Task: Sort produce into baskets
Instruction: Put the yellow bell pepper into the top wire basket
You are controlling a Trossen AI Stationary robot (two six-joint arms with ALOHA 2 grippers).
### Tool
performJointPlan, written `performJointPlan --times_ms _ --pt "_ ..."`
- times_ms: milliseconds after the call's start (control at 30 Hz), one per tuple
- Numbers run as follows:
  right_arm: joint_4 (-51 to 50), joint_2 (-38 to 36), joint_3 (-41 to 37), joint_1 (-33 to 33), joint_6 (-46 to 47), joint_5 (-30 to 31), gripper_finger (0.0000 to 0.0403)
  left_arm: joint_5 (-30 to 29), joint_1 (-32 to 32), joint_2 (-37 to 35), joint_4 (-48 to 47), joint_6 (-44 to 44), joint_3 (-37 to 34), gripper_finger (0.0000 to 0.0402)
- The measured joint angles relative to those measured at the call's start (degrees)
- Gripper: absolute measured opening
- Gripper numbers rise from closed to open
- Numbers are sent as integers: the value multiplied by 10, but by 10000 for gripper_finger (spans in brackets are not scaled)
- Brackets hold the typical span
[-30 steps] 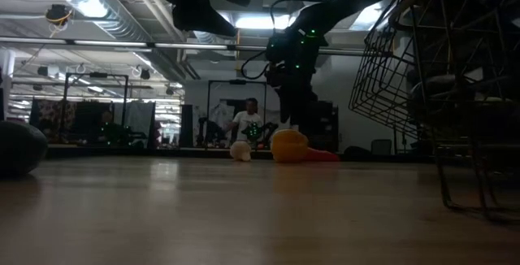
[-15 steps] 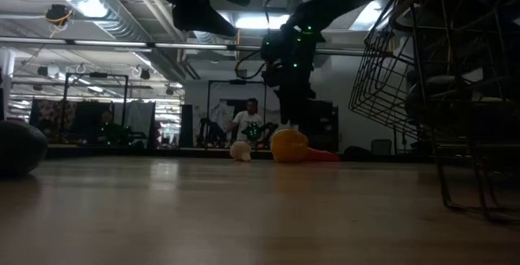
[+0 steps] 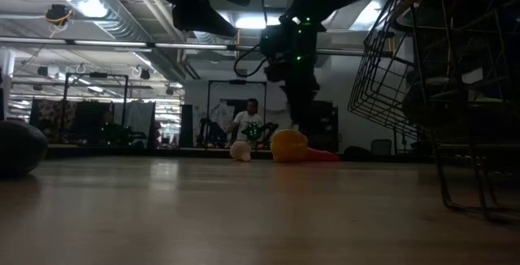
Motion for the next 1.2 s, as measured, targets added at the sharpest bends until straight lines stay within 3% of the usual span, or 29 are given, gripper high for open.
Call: performJointPlan --times_ms 100,467,700,967,1200 --pt "-34 0 11 0 -24 0 266 0 0 0 0 0 0 392" --pt "33 0 -10 -25 -25 -66 266 0 0 0 0 -2 0 392" --pt "87 4 -10 -23 -25 -77 266 0 0 0 0 4 0 392" --pt "84 11 -10 -23 0 -40 266 0 0 0 0 5 0 392" --pt "71 11 11 -18 35 -54 266 0 0 0 1 3 0 392"
